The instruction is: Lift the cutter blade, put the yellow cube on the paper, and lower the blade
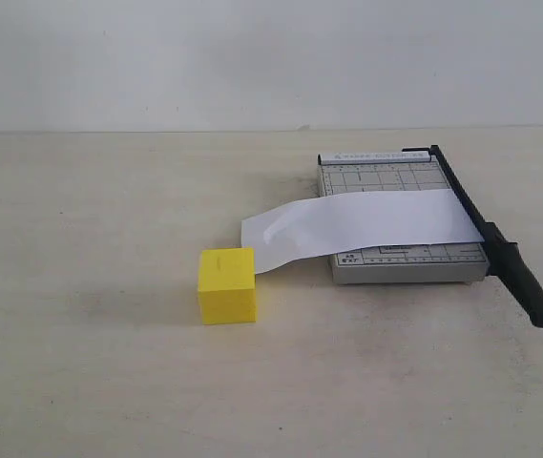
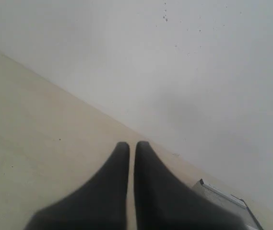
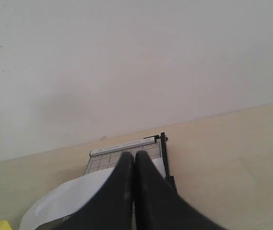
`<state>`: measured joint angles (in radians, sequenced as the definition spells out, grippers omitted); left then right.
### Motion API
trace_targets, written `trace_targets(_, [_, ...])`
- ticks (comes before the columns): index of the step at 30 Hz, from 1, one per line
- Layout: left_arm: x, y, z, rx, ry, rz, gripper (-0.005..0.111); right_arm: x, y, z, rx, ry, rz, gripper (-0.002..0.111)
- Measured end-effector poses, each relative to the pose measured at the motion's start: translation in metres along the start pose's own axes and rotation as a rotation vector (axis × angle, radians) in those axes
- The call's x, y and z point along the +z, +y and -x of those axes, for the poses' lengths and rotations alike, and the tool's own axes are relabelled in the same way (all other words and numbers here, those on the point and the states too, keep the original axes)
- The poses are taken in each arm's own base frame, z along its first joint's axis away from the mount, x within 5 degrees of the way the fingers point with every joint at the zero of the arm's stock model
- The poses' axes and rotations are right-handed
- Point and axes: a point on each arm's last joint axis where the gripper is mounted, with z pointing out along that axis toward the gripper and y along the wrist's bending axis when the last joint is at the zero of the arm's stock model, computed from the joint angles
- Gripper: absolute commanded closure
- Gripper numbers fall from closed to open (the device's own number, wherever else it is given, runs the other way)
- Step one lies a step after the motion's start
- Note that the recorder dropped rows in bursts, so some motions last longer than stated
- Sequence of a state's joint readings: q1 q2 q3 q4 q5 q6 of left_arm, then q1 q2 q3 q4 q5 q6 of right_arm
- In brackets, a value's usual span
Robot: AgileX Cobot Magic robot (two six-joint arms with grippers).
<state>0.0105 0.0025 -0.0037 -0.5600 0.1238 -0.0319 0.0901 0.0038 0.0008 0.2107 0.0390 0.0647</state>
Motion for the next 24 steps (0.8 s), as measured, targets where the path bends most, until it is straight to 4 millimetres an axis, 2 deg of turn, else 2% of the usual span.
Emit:
trace_targets(13, [0.0000,0.0000,-0.0003,-0.046,0.004,0.000,0.102,0.0000,0.0000,0.0005,0.006,-0.005,0.000,0.108])
trace_targets(20, [0.0000,0.0000,-0.0003,-0.054,0.004,0.000,0.102,-0.0003,0.0002,0.0072,0.327,-0.078,0.015,0.108])
trace_targets(24, [0.0000,0.0000,-0.0003,-0.055,0.004,0.000,0.102,-0.0004,0.0002,0.0088,0.408,-0.095,0.022,0.108])
